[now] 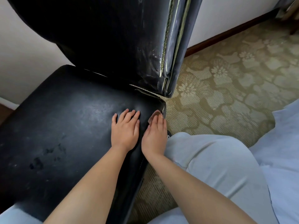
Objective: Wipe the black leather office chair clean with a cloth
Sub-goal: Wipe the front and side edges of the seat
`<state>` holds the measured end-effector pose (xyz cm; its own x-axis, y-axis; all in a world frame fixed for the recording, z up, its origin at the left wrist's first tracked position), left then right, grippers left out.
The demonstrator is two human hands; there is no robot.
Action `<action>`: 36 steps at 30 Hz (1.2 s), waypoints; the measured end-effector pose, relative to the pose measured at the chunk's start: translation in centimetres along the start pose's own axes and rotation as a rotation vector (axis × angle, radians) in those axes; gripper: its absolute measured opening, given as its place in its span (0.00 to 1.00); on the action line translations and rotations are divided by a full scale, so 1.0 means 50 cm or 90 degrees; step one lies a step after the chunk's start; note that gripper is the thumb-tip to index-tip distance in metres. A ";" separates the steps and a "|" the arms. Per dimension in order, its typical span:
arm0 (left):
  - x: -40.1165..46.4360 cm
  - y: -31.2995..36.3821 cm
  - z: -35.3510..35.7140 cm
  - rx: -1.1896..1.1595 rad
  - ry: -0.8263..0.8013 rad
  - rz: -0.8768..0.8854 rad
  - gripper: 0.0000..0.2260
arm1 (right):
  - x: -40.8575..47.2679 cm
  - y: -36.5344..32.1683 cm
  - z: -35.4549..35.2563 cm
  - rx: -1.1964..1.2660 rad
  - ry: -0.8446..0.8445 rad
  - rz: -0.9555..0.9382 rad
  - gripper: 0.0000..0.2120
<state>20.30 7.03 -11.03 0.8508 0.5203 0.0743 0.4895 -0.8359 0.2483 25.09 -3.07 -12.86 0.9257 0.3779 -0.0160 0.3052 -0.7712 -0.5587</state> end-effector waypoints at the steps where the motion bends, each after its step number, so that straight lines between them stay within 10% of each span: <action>1: 0.006 -0.001 0.002 0.001 0.013 0.009 0.26 | 0.025 0.003 0.001 -0.005 0.000 0.002 0.23; 36: 0.031 -0.001 0.016 0.049 -0.008 -0.036 0.28 | 0.051 -0.012 -0.006 0.053 0.003 -0.008 0.23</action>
<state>21.74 7.73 -11.72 0.8238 0.5647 0.0503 0.5492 -0.8169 0.1762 27.35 -1.79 -12.30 0.9230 0.3848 -0.0051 0.2972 -0.7212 -0.6257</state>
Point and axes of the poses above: each hand's wrist, its own x-axis towards the middle knuckle, its own z-axis out of the palm, y = z × x, the point moved 7 cm from there along x, towards the middle knuckle, and after that the axes turned 2 degrees about y, right-handed, at the moved point
